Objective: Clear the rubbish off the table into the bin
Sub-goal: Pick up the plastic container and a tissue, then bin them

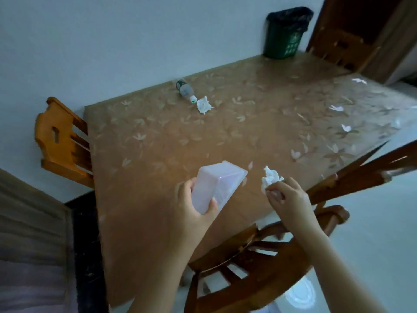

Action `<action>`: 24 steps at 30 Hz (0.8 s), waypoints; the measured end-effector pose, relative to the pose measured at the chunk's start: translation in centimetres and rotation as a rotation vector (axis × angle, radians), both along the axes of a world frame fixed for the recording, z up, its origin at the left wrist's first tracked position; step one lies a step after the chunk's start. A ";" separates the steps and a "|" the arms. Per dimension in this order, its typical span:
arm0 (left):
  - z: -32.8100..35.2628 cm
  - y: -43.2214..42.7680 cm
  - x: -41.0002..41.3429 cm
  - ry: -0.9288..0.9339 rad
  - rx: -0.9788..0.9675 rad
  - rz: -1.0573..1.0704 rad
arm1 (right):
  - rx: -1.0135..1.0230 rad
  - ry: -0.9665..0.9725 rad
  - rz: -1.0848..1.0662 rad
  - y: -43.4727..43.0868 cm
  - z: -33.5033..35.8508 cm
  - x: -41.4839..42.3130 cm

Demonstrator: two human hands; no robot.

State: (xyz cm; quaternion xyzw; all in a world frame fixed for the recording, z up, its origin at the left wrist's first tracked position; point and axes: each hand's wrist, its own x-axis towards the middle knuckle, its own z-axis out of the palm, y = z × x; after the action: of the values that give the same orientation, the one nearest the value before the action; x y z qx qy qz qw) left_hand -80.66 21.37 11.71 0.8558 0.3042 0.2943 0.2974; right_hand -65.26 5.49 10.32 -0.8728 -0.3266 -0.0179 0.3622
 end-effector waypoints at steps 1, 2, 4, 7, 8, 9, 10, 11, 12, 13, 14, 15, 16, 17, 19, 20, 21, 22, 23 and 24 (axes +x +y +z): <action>0.4 -0.8 0.6 -0.014 -0.016 -0.033 | 0.010 -0.001 -0.034 -1.1 0.5 -0.4; 0.9 -1.7 1.3 -0.029 -0.035 -0.066 | 0.017 -0.002 -0.071 -2.3 1.0 -0.6; 1.6 -3.7 3.0 -0.054 -0.058 -0.141 | 0.030 0.008 -0.155 -4.8 1.7 -0.6; 2.3 -7.0 5.9 -0.069 -0.024 -0.265 | 0.067 0.035 -0.268 -8.9 2.2 0.2; 2.3 -8.1 7.0 -0.072 -0.016 -0.301 | 0.088 0.033 -0.298 -10.4 2.3 0.6; 2.5 -9.2 8.2 -0.070 -0.007 -0.337 | 0.111 0.018 -0.326 -11.9 2.5 1.2; 2.6 -10.6 9.5 -0.065 0.004 -0.370 | 0.133 -0.003 -0.356 -13.4 2.8 1.8; 2.7 -12.0 10.8 -0.051 0.009 -0.400 | 0.157 -0.026 -0.388 -15.1 3.1 2.3; 2.9 -13.6 12.2 -0.039 0.005 -0.428 | 0.180 -0.048 -0.418 -16.8 3.3 3.1; 3.1 -15.3 13.6 -0.034 -0.002 -0.456 | 0.197 -0.070 -0.446 -18.7 3.5 3.8; 3.2 -17.1 15.0 -0.039 -0.006 -0.483 | 0.207 -0.091 -0.474 -20.7 3.5 4.6; 3.4 -19.2 16.5 -0.047 -0.009 -0.509 | 0.213 -0.109 -0.503 -22.9 3.5 5.4; 3.6 -21.3 17.9 -0.054 -0.021 -0.535 | 0.216 -0.120 -0.535 -25.3 3.5 6.3; 3.8 -23.5 19.4 -0.059 -0.039 -0.560 | 0.216 -0.127 -0.568 -27.7 3.5 7.1; 4.1 -28.2 22.4 -0.064 -0.068 -0.612 | 0.214 -0.141 -0.636 -32.5 3.6 8.7; 4.3 -30.5 23.9 -0.070 -0.081 -0.634 | 0.212 -0.146 -0.669 -34.9 3.7 9.4; 4.4 -32.8 25.4 -0.076 -0.098 -0.652 | 0.207 -0.149 -0.697 -37.2 3.9 10.1; 4.6 -35.0 26.7 -0.087 -0.111 -0.670 | 0.197 -0.155 -0.720 -39.4 4.0 10.8; 4.7 -37.0 27.9 -0.099 -0.113 -0.690 | 0.185 -0.163 -0.740 -41.5 4.1 11.5; 4.6 -39.0 29.1 -0.107 -0.107 -0.712 | 0.177 -0.171 -0.760 -43.5 4.1 12.3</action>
State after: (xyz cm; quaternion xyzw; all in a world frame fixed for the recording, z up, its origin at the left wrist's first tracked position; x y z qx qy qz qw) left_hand -51.58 -17.62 16.35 0.8747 -0.0140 0.2005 0.4411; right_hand -52.97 -38.01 14.44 -0.8923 -0.0065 -0.2511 0.3751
